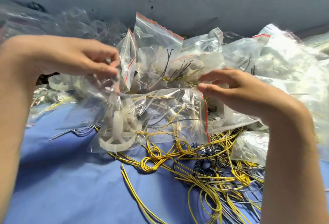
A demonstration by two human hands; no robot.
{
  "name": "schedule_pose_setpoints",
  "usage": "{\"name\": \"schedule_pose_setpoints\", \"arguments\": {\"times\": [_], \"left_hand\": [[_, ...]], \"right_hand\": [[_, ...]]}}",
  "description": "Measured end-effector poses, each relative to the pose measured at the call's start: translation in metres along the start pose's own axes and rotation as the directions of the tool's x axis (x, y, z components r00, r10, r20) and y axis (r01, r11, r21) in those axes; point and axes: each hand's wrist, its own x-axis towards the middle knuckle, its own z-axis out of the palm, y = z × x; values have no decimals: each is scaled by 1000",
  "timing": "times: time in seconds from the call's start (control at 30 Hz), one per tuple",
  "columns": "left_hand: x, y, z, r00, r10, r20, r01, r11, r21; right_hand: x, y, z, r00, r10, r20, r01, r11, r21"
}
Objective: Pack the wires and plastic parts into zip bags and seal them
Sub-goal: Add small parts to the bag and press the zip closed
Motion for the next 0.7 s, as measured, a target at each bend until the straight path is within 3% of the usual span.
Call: {"name": "schedule_pose_setpoints", "arguments": {"times": [0.07,0.13,0.37,0.43,0.5,0.6,0.7], "left_hand": [[-2,22,9,973,204,-104,-211,976,-60],[1,39,21,926,325,-192,-352,928,-126],[34,76,64,826,478,-298,-563,713,-417],[43,83,69,818,493,-296,-575,691,-438],[53,86,69,837,457,-302,-545,745,-384],[64,88,62,889,329,-319,-424,854,-301],[69,88,57,955,253,-154,-288,917,-276]], "right_hand": [[0,-8,1,998,-47,-29,49,996,70],[-1,-16,3,997,-68,45,59,981,185],[1,-27,12,939,-269,212,146,875,461],[1,-25,12,952,-261,162,193,917,348],[3,-16,12,974,-221,44,205,950,237],[1,-9,8,983,-177,-48,183,930,320],[1,-2,4,981,-127,-150,169,934,314]]}}
